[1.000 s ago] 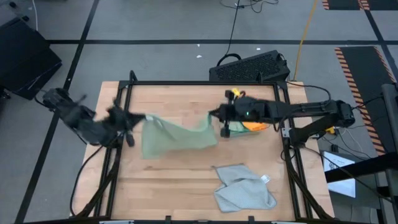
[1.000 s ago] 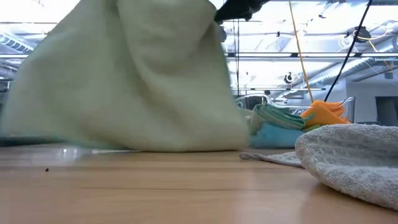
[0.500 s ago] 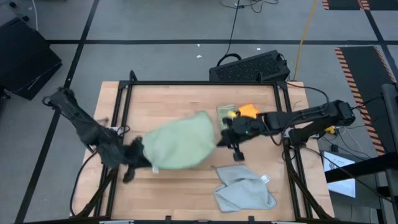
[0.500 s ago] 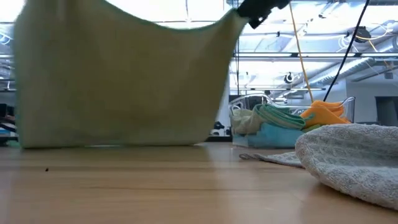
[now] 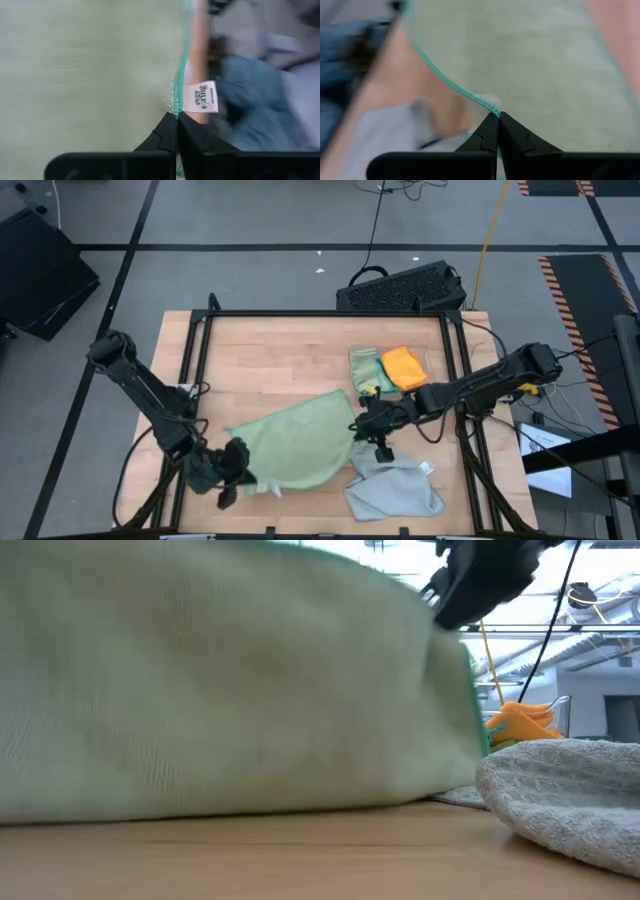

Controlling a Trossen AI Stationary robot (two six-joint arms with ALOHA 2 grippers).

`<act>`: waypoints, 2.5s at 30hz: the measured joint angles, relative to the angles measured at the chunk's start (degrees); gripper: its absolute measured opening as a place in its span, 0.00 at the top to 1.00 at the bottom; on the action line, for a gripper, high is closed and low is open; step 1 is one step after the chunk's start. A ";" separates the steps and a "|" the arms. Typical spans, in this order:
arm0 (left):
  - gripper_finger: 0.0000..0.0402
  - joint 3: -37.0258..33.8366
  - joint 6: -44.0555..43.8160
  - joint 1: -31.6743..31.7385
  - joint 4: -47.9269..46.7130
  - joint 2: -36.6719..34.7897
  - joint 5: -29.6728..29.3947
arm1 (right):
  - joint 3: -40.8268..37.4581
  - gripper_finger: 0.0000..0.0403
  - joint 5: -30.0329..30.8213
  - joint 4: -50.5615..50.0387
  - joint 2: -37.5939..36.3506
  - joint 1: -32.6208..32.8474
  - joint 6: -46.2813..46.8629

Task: Fold microfiber towels
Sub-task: Fold the light green microfiber cloth

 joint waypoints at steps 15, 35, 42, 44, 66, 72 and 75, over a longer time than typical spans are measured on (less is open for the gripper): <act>0.99 -0.02 -12.63 3.03 -25.33 -0.01 -6.58 | 0.08 1.00 8.54 0.42 5.97 -13.87 -8.13; 0.94 -0.02 -15.18 3.80 -32.98 -0.01 -7.33 | 1.00 0.94 10.75 4.82 8.14 -16.65 -15.89; 0.88 -0.02 -17.96 4.17 -33.81 -0.01 -8.01 | 0.85 0.81 13.29 8.65 11.02 -16.65 -17.34; 0.82 -0.02 -18.54 4.17 -35.06 -0.05 -8.29 | 0.82 0.75 14.45 9.23 11.62 -16.52 -17.12; 0.65 0.07 -9.49 2.15 -17.72 7.02 -11.41 | 0.81 0.70 14.39 9.40 9.36 -1.80 -14.48; 0.57 0.79 -11.56 -1.80 -12.68 12.91 -9.48 | -0.12 0.70 14.50 9.96 9.41 0.76 -9.88; 0.49 2.85 -9.49 -3.83 -12.51 15.18 -8.97 | -0.67 0.70 14.54 9.85 9.41 2.03 -7.15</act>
